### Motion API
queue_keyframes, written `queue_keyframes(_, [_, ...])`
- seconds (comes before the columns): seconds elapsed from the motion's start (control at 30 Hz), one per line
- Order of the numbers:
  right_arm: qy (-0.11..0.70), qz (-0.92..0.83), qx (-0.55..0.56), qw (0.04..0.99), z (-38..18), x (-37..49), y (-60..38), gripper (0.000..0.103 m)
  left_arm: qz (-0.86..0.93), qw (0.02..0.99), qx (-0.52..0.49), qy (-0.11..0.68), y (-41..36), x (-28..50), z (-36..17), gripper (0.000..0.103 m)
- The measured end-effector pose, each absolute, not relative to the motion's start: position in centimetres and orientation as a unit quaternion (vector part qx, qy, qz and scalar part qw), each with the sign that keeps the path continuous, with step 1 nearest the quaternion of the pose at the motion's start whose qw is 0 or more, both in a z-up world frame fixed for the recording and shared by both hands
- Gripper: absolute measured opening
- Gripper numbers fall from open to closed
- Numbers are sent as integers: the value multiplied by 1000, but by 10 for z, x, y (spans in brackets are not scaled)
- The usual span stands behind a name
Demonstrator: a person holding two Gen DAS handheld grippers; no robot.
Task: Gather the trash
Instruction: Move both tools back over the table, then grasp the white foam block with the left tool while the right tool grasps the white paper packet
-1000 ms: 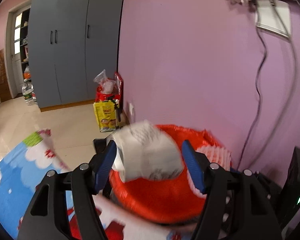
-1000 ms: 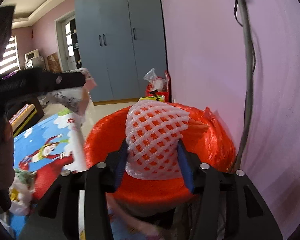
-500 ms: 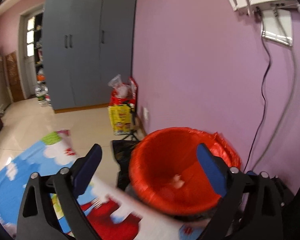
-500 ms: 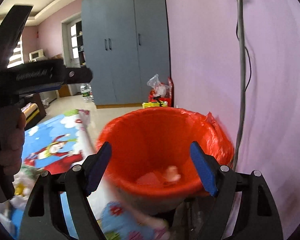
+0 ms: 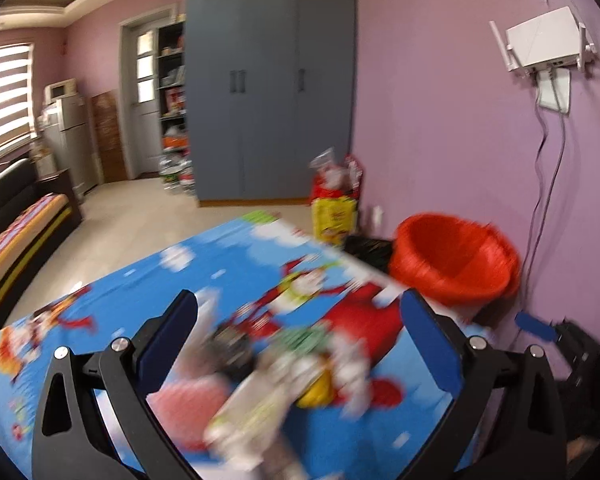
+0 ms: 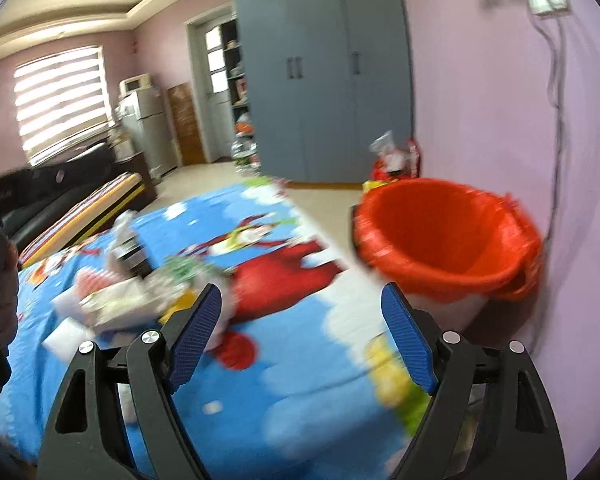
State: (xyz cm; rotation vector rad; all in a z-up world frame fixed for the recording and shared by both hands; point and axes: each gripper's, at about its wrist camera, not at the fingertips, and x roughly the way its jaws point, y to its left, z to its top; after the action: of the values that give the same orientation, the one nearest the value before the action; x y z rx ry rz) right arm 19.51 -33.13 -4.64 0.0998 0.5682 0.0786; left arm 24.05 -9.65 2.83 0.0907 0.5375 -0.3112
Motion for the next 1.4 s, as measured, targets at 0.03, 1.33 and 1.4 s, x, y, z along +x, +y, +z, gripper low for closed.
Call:
queue_keyframes(0.03, [284, 47, 46, 957, -48, 194, -323, 78, -145, 952, 46, 267, -84, 233, 24, 98])
queue_keyframes(1.33, [378, 203, -70, 901, -143, 187, -159, 64, -40, 938, 17, 344, 41, 149, -81, 98])
queue_keyframes(1.4, [378, 202, -69, 901, -141, 186, -162, 52, -43, 937, 19, 347, 37, 149, -82, 98])
